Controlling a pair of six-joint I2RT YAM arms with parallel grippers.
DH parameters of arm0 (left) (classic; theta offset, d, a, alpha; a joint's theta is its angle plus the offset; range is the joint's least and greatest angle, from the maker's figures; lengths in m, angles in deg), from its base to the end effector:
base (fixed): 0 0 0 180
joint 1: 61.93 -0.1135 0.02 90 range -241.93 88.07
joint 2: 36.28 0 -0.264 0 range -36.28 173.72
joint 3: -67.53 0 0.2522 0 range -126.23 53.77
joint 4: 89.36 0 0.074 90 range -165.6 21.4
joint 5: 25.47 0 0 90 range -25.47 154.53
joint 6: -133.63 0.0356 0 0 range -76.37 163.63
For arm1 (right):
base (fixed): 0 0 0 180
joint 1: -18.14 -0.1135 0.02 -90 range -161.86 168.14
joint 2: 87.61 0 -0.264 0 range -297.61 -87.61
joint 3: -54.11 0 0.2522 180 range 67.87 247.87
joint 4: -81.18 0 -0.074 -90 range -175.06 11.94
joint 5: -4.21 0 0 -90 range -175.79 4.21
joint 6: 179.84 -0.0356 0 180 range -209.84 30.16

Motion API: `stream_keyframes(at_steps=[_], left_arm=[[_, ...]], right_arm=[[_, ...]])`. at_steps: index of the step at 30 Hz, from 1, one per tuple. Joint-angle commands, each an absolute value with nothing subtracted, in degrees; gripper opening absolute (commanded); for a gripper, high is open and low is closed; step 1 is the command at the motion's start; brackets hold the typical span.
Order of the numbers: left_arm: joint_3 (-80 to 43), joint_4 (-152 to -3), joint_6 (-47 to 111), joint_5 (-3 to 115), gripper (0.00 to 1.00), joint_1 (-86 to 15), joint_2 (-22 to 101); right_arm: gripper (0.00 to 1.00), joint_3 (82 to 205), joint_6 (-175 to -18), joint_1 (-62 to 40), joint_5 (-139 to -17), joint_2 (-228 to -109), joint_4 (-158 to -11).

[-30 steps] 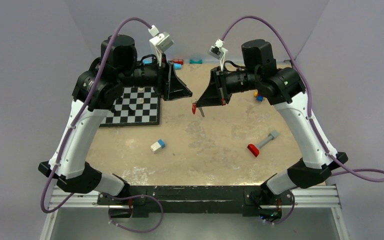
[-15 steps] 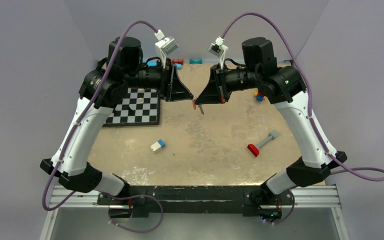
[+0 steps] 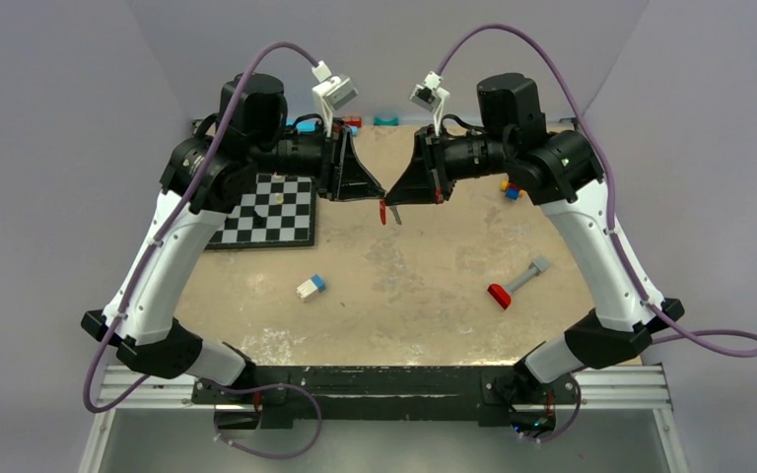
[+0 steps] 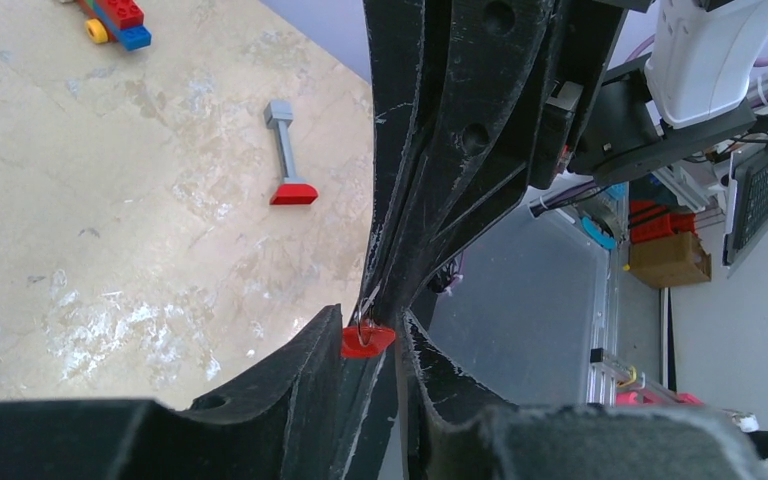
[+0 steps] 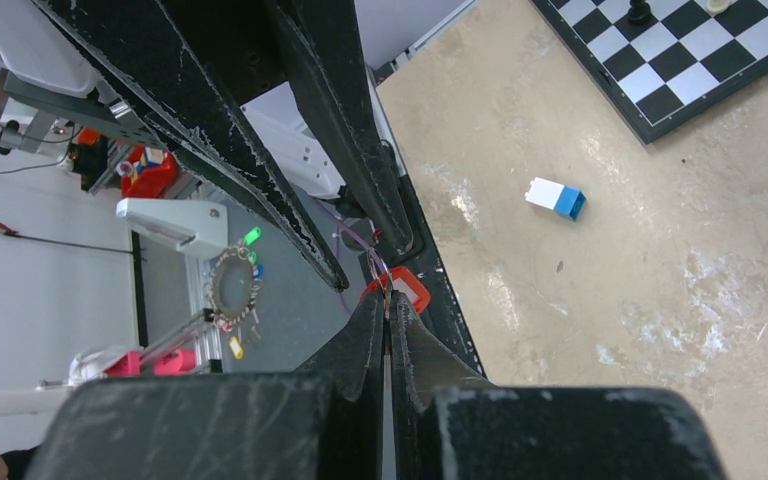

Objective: Remove the keys from the keyring

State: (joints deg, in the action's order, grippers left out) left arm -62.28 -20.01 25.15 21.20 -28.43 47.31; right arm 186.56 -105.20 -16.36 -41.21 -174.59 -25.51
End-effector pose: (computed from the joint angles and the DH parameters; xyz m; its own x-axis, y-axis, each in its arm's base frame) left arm 0.2007 -0.1622 0.5187 -0.6047 0.1238 -0.7868 0.7760 0.3137 -0.5471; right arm 0.2090 0.1740 0.5105 -0.6135 -0.1927 -0.7658 -0.7803 0.2971 0.5503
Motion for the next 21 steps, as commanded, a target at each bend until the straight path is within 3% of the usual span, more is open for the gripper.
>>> stream_keyframes(at_steps=[1, 15, 21], left_arm=[[-64.41, -21.38, 24.56, 20.11, 0.29, -27.61, 47.51], [-66.38, -19.78, 24.62, 21.94, 0.14, -26.55, 48.27], [-66.2, -19.05, 24.81, 22.77, 0.0, -26.45, 47.81]], right_arm=[[0.0, 187.01, -104.7, -16.75, -40.55, -173.15, -26.88], [0.0, 186.79, -104.87, -17.12, -40.54, -172.43, -27.39], [0.0, 186.58, -105.09, -17.28, -40.63, -172.1, -27.94]])
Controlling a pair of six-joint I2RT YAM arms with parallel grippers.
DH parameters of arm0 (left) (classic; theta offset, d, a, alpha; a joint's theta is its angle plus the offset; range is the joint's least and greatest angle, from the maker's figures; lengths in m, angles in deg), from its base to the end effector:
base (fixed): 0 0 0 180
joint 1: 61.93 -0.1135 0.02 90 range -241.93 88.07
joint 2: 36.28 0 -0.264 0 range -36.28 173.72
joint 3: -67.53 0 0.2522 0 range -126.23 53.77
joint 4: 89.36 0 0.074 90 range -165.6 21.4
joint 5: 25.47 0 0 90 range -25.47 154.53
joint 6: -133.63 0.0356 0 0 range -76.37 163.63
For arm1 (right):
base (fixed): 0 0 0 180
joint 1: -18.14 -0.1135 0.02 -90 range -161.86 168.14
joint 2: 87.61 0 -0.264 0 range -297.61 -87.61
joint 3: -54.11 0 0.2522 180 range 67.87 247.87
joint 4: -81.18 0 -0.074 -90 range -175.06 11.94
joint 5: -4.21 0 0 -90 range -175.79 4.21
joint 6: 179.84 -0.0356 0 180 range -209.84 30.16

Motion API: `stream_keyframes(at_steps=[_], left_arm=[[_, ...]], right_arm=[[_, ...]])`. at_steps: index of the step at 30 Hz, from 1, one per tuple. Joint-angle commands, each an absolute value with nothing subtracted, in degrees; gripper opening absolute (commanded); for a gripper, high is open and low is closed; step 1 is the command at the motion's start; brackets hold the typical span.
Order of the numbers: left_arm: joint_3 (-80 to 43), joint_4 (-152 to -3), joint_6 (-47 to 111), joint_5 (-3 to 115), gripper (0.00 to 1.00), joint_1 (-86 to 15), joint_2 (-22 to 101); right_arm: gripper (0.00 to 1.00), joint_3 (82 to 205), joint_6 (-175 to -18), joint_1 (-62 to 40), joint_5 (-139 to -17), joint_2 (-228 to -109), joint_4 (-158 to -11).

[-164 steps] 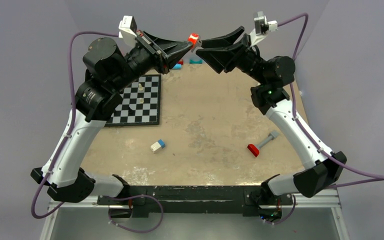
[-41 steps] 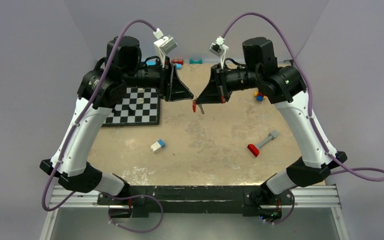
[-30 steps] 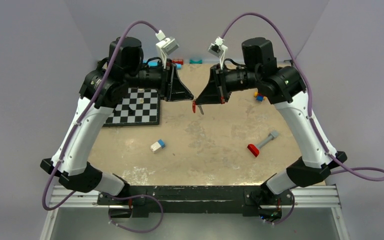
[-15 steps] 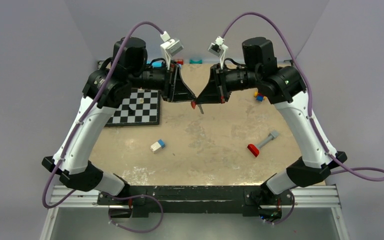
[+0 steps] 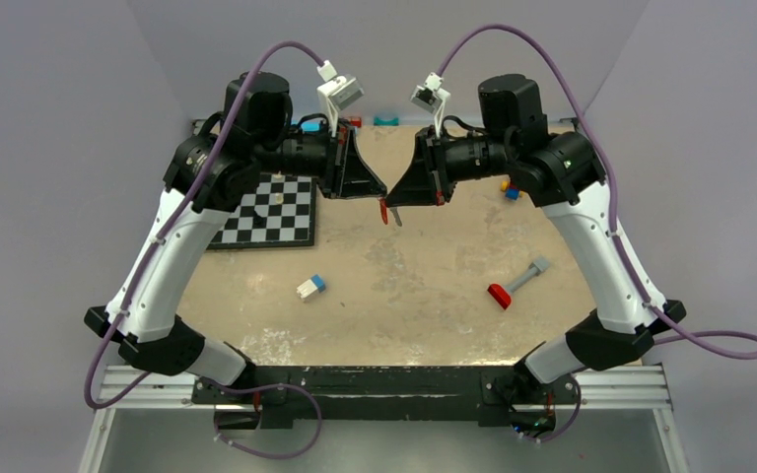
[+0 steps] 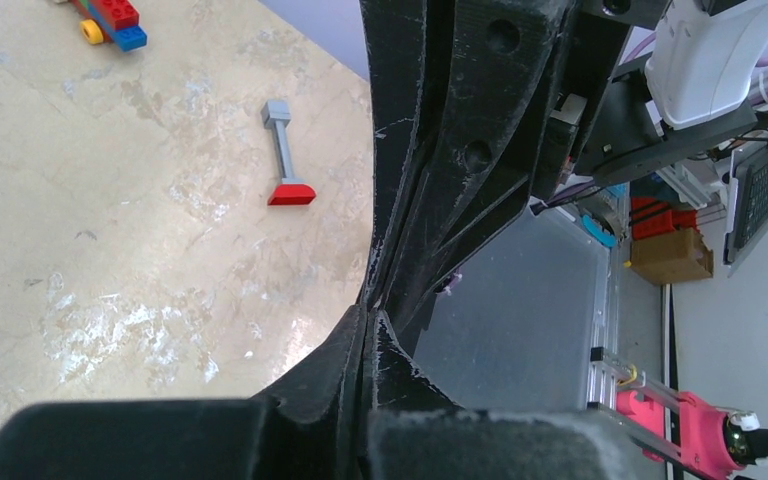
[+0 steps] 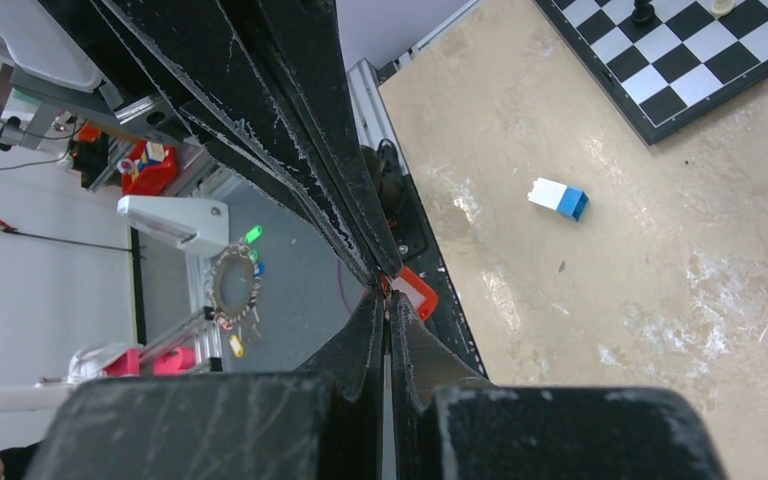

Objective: Remove the keys from the keyring

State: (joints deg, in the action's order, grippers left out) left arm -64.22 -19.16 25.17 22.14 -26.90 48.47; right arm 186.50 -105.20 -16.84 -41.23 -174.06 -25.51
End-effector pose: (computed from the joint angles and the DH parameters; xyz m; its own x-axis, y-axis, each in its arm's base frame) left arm 0.1991 -0.1689 0.5213 -0.6009 0.1356 -0.7877 0.7813 0.3079 -0.5430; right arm 0.2047 0.1737 0.5125 -0.6067 -0.1941 -0.7709 -0.7864 0.2883 0.5463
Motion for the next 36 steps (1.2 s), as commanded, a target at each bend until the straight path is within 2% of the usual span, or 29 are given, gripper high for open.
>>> stream_keyframes(at_steps=[1, 36], left_arm=[[-66.11, -18.95, 24.88, 22.89, 0.0, -26.4, 47.68], [-66.0, -20.58, 24.38, 25.49, 0.0, -25.54, 42.21]], right_arm=[[0.0, 186.48, -105.24, -17.33, -40.69, -171.95, -28.35], [0.0, 174.57, -119.53, -17.89, -42.98, -164.08, -53.73]])
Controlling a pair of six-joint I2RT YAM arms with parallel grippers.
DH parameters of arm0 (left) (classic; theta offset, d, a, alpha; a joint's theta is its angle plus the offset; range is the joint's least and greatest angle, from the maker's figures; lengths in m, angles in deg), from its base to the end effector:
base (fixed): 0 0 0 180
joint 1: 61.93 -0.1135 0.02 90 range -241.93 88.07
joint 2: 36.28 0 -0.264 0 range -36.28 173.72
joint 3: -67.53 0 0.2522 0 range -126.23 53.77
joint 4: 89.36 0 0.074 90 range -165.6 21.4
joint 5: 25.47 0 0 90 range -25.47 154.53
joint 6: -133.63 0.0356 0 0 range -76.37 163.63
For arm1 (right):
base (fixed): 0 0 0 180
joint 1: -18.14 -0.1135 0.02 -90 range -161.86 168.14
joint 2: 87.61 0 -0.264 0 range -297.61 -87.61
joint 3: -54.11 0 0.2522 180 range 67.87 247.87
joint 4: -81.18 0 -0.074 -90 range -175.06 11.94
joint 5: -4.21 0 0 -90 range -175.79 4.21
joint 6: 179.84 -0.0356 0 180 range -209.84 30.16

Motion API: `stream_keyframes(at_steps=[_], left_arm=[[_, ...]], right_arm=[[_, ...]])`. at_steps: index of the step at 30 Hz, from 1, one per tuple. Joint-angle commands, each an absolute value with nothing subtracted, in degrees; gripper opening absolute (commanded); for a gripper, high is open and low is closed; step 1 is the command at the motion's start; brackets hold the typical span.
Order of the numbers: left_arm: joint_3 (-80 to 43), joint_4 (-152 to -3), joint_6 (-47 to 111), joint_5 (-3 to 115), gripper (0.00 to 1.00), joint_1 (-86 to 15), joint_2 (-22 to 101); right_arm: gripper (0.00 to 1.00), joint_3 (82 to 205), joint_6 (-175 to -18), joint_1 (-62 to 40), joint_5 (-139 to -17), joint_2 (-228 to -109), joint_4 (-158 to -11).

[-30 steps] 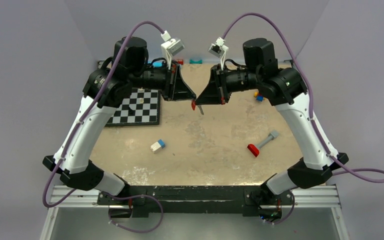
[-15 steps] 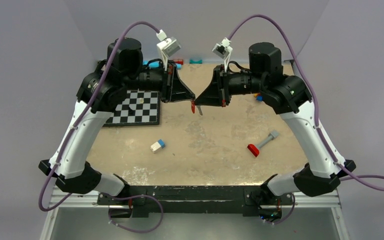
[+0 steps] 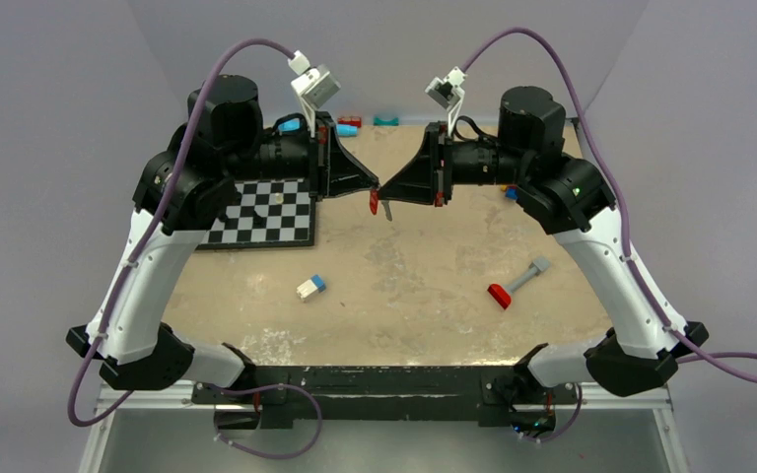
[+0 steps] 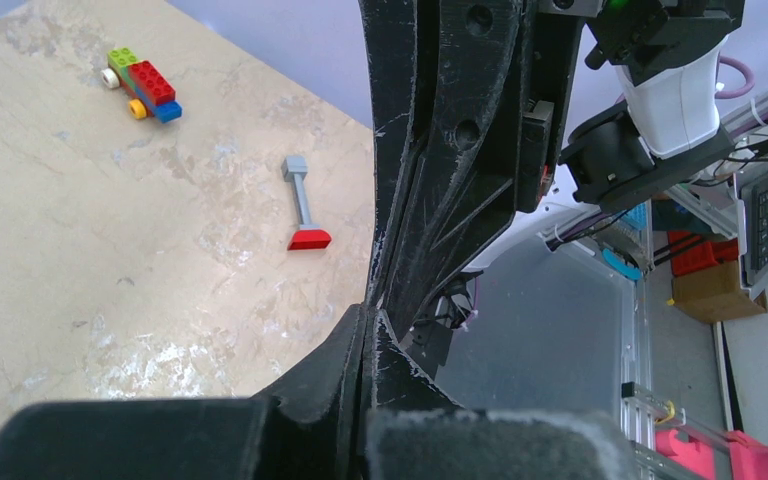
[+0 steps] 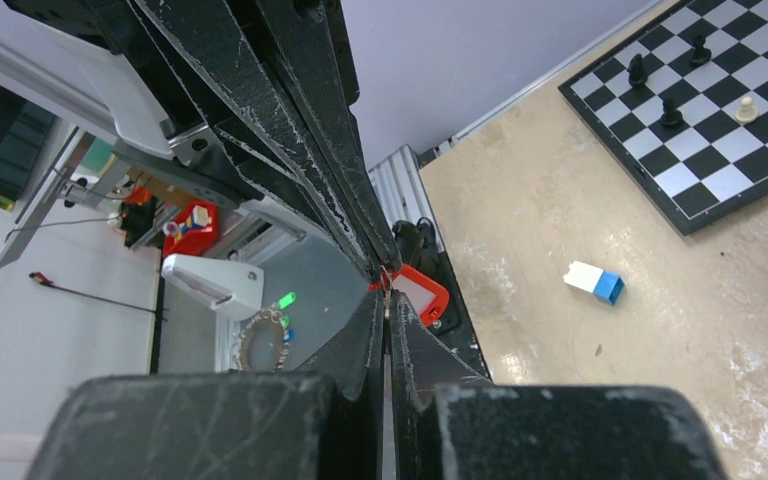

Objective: Remove the keys from the keyring

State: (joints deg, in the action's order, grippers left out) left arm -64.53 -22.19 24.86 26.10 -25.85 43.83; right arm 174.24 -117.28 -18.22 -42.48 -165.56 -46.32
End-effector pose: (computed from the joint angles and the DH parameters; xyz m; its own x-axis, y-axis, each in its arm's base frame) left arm 0.1716 -0.1524 0.5454 -0.5053 0.0563 -0.8611 0.8275 0.3148 -0.4650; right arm 0.1869 0.1679 0.5231 -0.5773 -0.0086 -0.8165 -0.7987 0.2139 0.5624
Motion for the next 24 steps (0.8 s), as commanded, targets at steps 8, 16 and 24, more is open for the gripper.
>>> stream_keyframes(at_steps=[8, 16, 24], left_arm=[[-65.17, -22.71, 23.39, 25.81, 0.0, -25.51, 41.24], [-61.86, -27.97, 20.64, 28.7, 0.0, -25.53, 38.76], [-61.1, -31.26, 18.49, 30.07, 0.0, -25.52, 37.94]], right_arm=[[0.0, 173.27, -121.73, -18.27, -43.15, -163.65, -57.82], [0.0, 169.93, -125.17, -18.25, -43.07, -162.28, -65.24], [0.0, 168.41, -126.67, -18.25, -43.16, -161.95, -68.81]])
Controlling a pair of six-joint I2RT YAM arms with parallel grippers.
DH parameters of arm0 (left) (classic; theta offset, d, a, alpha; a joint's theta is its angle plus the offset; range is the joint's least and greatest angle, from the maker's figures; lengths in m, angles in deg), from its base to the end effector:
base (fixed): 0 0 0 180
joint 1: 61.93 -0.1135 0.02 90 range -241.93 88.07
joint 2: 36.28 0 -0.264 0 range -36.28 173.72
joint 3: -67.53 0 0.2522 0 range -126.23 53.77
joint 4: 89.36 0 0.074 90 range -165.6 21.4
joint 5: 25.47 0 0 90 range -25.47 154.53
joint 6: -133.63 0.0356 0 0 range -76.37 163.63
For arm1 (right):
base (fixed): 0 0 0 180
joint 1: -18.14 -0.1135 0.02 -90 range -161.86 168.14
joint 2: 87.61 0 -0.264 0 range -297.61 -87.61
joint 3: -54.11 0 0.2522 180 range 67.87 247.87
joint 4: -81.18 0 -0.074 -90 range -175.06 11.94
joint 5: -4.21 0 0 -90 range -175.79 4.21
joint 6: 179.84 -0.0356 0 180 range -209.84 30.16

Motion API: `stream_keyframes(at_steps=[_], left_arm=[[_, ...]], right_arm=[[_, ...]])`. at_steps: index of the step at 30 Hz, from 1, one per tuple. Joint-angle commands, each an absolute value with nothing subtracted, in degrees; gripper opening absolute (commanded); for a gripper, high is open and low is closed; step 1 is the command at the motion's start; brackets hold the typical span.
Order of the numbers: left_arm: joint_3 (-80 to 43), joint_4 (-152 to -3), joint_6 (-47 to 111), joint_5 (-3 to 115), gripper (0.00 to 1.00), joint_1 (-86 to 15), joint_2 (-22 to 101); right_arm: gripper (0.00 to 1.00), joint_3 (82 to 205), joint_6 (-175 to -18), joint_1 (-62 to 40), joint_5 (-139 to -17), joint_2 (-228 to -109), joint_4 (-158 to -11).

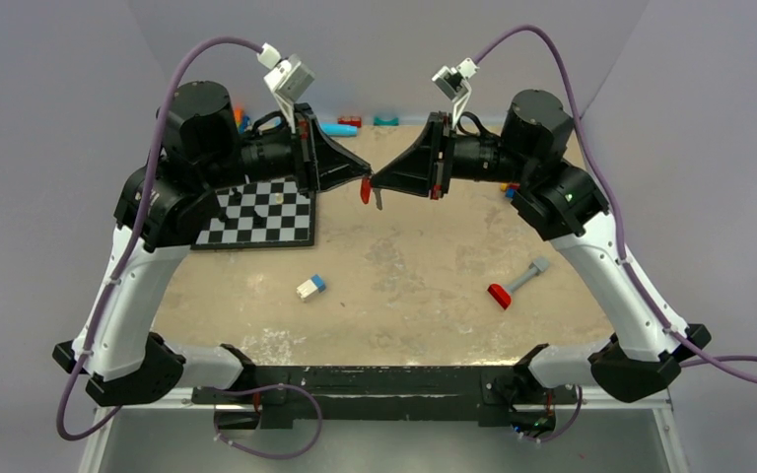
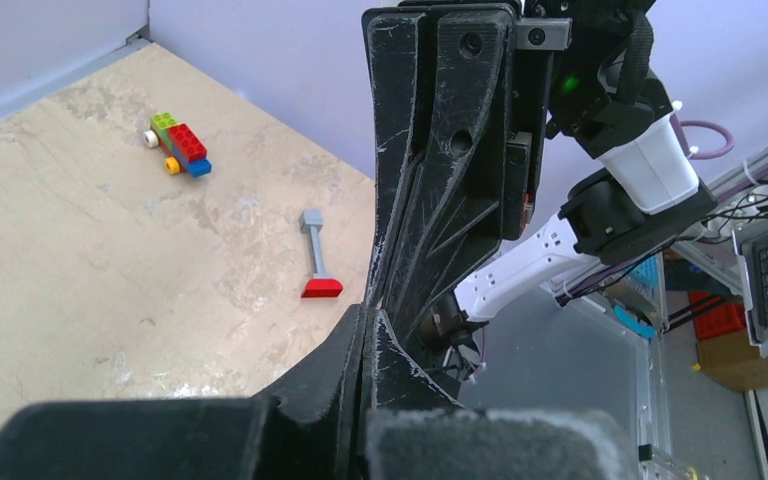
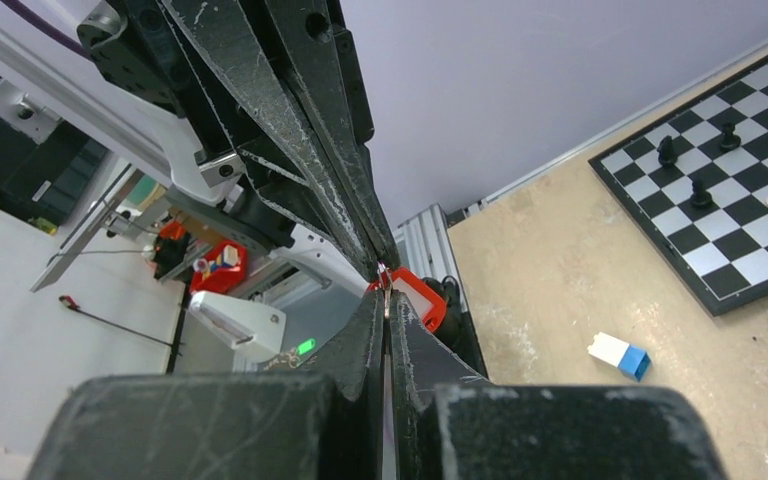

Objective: Remove the keys from the keyring

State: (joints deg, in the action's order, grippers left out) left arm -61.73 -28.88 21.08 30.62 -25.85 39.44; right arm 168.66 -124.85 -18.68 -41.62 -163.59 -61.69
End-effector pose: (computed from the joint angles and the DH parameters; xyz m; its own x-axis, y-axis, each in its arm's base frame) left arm 0.1560 -0.1383 0.5597 -0.4493 -0.0664 -0.8909 0.8273 0.3455 -0.4429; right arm 0.1874 0.1713 0.5294 -0.5501 0.1023 -0.8288 -0.8203 0.1197 0.5592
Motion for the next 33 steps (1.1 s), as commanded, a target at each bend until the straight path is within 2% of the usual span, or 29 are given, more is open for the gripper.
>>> stream_keyframes(at_steps=[1, 23, 33], left_arm=[[-60.8, -31.89, 18.01, 29.94, 0.0, -25.5, 37.93], [-51.74, -42.99, 10.97, 32.53, 0.0, -25.5, 34.2], [-49.67, -43.47, 10.9, 37.74, 0.0, -25.49, 31.93]], right_arm=[[0.0, 168.27, -126.79, -18.27, -43.26, -161.96, -69.35], [0.0, 166.59, -130.53, -18.25, -45.6, -161.62, -78.28], [0.0, 166.42, -130.54, -18.25, -46.72, -161.05, -79.68]])
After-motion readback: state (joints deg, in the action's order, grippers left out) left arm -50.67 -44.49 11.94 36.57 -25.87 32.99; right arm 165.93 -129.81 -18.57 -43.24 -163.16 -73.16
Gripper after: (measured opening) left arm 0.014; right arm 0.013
